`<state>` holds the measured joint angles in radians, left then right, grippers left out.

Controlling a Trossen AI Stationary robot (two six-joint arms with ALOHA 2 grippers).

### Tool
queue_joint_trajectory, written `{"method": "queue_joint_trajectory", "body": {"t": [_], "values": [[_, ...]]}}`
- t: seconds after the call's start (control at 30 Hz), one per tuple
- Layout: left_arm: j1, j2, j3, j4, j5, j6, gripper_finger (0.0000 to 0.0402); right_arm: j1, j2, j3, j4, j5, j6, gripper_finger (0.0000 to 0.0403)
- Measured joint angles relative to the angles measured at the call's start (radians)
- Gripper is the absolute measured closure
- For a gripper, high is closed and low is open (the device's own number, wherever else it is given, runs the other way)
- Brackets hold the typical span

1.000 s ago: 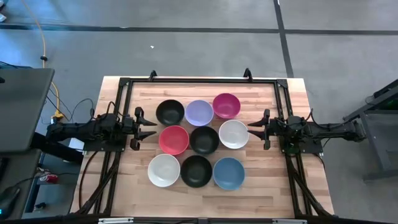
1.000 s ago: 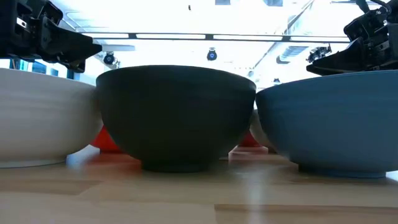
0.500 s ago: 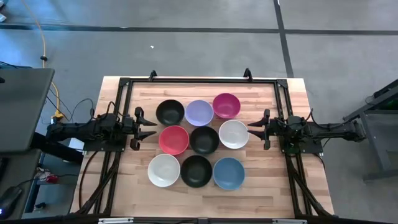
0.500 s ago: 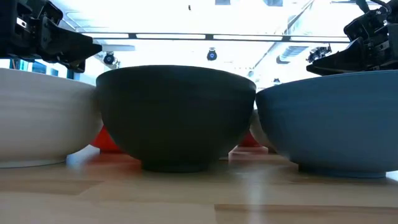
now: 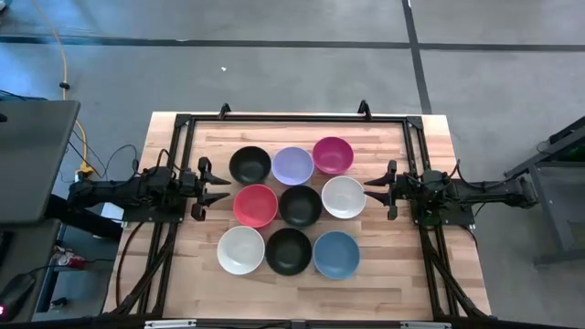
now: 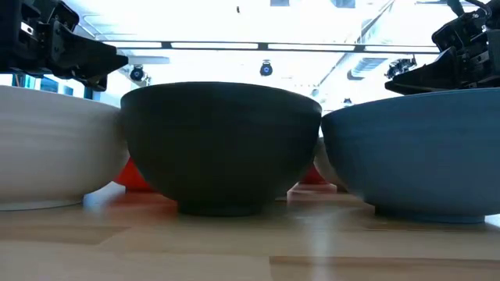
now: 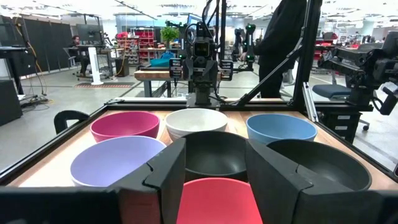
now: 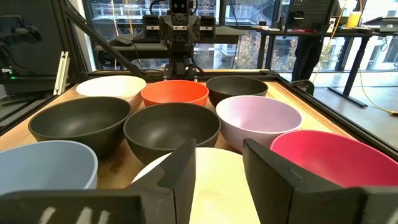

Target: Nest bowls inside each other

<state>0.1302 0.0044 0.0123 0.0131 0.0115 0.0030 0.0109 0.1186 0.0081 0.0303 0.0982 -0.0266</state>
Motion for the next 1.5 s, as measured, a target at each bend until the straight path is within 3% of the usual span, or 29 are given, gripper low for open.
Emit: {"method": "queue_joint_trajectory", "body": {"t": [0.43,0.73,1.2,1.5], "values": [[0.000,0.000,0.000,0.007,-0.031,0.000,0.0249,0.000,0.000,0.000,0.000,0.000,0.000,0.0277],[0.000,0.000,0.000,0.013,0.029,-0.121,0.0249,0.000,0.000,0.000,0.000,0.000,0.000,0.0277],[0.000,0.000,0.000,0.007,0.030,-0.123,0.0249,0.000,0.000,0.000,0.002,0.006,0.001,0.0277],[0.000,0.000,0.000,0.007,-0.063,-0.140,0.0249,0.000,0.000,0.000,0.002,0.000,0.025,0.0277]]}}
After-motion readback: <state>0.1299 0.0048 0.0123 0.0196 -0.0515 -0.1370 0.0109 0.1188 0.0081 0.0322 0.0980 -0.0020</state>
